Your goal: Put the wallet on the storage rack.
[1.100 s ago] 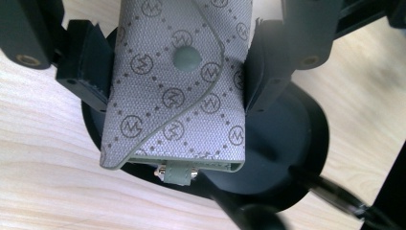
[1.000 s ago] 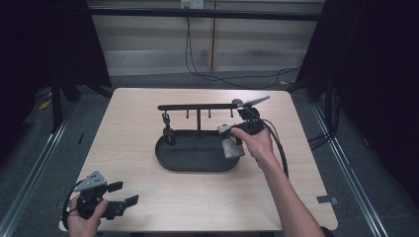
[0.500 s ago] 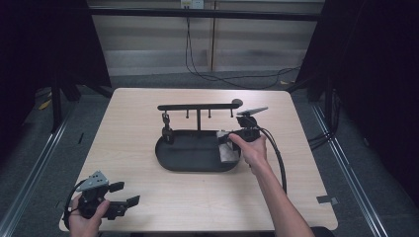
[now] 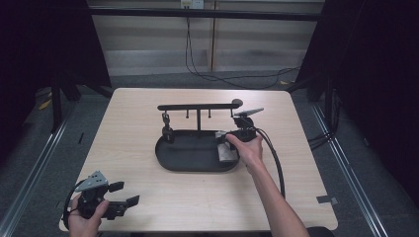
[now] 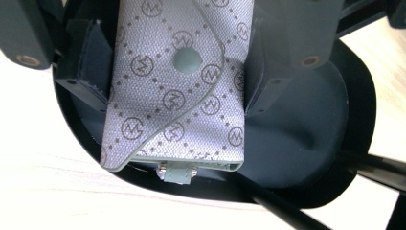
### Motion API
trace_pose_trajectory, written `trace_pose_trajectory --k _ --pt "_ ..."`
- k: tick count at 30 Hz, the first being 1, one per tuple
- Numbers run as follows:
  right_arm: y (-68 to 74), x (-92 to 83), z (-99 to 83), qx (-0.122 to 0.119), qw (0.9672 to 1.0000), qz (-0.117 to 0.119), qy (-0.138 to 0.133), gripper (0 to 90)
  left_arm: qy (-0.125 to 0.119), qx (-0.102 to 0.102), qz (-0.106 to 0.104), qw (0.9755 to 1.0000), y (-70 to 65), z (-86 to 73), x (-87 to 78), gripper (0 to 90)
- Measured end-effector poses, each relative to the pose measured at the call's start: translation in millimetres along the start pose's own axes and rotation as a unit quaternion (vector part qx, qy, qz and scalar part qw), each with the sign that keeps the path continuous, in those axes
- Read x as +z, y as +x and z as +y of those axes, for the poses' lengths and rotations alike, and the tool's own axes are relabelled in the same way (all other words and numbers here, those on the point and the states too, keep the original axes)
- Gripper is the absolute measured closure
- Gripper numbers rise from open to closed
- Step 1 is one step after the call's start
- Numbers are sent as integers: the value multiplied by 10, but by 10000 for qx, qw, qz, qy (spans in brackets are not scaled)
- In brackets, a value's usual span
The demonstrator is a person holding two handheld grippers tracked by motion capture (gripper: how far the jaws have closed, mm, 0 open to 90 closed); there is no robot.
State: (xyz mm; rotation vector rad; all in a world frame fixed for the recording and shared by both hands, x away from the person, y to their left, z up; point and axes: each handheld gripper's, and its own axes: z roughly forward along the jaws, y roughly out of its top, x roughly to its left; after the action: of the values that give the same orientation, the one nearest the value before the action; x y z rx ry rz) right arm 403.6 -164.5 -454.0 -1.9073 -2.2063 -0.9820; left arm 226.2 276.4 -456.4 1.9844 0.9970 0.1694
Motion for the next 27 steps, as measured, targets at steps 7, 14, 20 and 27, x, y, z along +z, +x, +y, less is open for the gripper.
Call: trace_pose_trajectory --k 7,14,20,27 --pt "-2 90 -16 -15 9999 -90 68 340 75 6 -40 10000 2 -2 13 176" --pt "16 155 -40 -148 9995 -223 135 325 71 10 -20 10000 0 -4 11 177" --pt "15 153 -41 -112 9993 -314 152 284 20 -17 -24 10000 12 -1 0 177" --pt "19 96 -57 -217 9992 -340 52 302 27 -25 -25 10000 14 10 7 177"
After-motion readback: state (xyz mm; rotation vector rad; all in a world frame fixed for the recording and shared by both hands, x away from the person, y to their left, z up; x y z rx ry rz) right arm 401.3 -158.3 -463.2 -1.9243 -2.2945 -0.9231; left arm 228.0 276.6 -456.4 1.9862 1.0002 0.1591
